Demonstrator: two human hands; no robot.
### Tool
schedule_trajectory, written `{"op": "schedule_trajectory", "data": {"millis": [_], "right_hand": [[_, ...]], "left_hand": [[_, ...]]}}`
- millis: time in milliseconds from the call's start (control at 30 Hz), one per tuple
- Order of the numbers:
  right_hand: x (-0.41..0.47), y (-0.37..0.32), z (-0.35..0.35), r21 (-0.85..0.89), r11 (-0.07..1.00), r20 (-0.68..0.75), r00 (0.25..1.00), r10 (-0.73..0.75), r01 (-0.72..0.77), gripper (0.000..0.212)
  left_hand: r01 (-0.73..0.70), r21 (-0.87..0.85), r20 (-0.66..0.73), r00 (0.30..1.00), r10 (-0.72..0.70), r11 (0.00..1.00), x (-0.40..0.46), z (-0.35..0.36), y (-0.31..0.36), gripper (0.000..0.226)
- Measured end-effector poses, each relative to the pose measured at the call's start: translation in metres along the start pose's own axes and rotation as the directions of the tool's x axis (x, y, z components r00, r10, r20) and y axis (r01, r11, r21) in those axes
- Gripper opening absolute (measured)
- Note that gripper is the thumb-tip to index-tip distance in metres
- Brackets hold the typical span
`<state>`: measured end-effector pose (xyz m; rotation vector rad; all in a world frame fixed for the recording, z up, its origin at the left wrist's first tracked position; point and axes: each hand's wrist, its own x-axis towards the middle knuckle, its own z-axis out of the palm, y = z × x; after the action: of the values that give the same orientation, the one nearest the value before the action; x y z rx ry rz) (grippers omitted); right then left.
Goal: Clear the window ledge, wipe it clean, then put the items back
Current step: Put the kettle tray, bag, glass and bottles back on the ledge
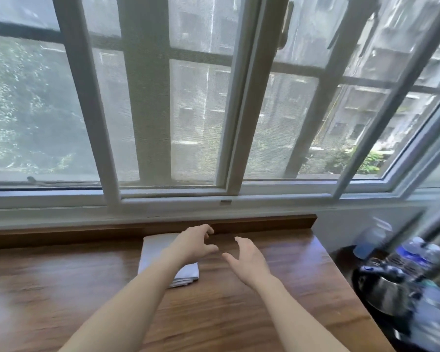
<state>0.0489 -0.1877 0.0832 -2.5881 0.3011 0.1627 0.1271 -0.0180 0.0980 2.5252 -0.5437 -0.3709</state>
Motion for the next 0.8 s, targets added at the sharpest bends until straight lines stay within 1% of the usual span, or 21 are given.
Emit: {"op": "schedule_trajectory", "data": {"millis": [100,200,400,567,800], "right_hand": [[-0.018,0.021,-0.005,0.027,0.997,-0.032,0.997,0.070,-0.069,0.070],[-0.037,0.049,-0.013,0.063,0.988,-0.049,0.989,0.143,-0.140,0.071],[-0.065,0.110,-0.045,0.140,0.964,-0.106,0.964,0.243,-0.228,0.070],[-0.081,0.179,-0.076,0.126,0.945,-0.154,0.935,0.321,-0.303,0.072],[-0.103,0.296,-0.130,0.157,0.931,-0.173,0.919,0.353,-0.328,0.075]], "left_hand": [[-0.038,-0.028,0.044,0.998,0.039,0.999,-0.001,0.020,0.016,0.050],[-0.075,-0.020,0.097,0.992,0.077,0.997,-0.004,0.040,0.040,0.055],[-0.174,-0.025,0.146,0.974,0.176,0.984,0.007,0.070,0.106,0.054],[-0.209,-0.038,0.195,0.957,0.212,0.977,0.021,0.112,0.170,0.053],[-0.222,-0.056,0.227,0.947,0.229,0.974,0.045,0.193,0.276,0.059]]}}
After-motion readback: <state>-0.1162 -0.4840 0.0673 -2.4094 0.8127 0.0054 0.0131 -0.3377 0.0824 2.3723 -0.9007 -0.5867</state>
